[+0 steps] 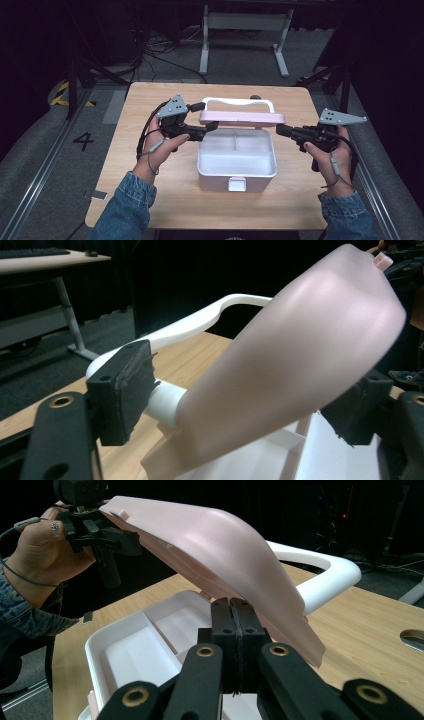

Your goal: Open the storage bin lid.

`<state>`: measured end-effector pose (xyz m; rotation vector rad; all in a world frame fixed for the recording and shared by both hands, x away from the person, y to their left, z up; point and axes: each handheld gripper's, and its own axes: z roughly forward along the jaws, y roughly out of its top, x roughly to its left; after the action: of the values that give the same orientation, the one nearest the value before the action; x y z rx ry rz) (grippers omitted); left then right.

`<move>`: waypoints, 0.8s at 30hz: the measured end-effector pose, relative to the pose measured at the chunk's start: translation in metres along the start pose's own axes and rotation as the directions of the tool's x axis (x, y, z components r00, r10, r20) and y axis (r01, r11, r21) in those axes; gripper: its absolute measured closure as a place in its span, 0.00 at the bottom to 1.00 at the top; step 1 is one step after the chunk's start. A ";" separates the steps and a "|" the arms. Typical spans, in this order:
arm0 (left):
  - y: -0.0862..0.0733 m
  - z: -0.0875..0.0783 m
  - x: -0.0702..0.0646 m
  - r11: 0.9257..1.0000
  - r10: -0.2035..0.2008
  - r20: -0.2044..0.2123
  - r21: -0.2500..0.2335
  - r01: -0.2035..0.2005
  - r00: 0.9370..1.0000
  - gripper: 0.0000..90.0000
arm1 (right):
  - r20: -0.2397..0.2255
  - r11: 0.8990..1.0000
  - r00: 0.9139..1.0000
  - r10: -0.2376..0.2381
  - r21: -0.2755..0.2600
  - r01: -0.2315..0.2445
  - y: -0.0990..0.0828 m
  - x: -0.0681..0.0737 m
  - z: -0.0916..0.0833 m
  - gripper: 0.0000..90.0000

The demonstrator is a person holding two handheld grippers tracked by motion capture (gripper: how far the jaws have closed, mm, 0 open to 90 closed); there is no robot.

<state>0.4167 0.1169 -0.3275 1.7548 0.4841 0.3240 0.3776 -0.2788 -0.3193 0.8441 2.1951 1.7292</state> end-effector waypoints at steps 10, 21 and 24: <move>0.005 0.004 -0.003 0.998 0.062 0.029 -0.029 -0.061 0.998 0.52 | -0.002 1.000 1.000 0.000 0.000 0.000 0.000 0.000 0.000 1.00; 0.010 0.003 -0.001 0.998 0.065 0.006 -0.004 -0.065 0.998 0.66 | -0.005 1.000 1.000 0.008 -0.003 -0.008 0.000 0.000 -0.003 0.97; 0.010 0.004 0.000 0.998 0.061 0.003 -0.005 -0.061 0.998 0.66 | 0.001 1.000 1.000 0.012 0.003 -0.012 0.000 0.000 -0.005 0.95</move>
<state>0.4201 0.1121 -0.3181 1.7678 0.4276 0.3648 0.3753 -0.2831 -0.3182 0.8602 2.1969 1.7304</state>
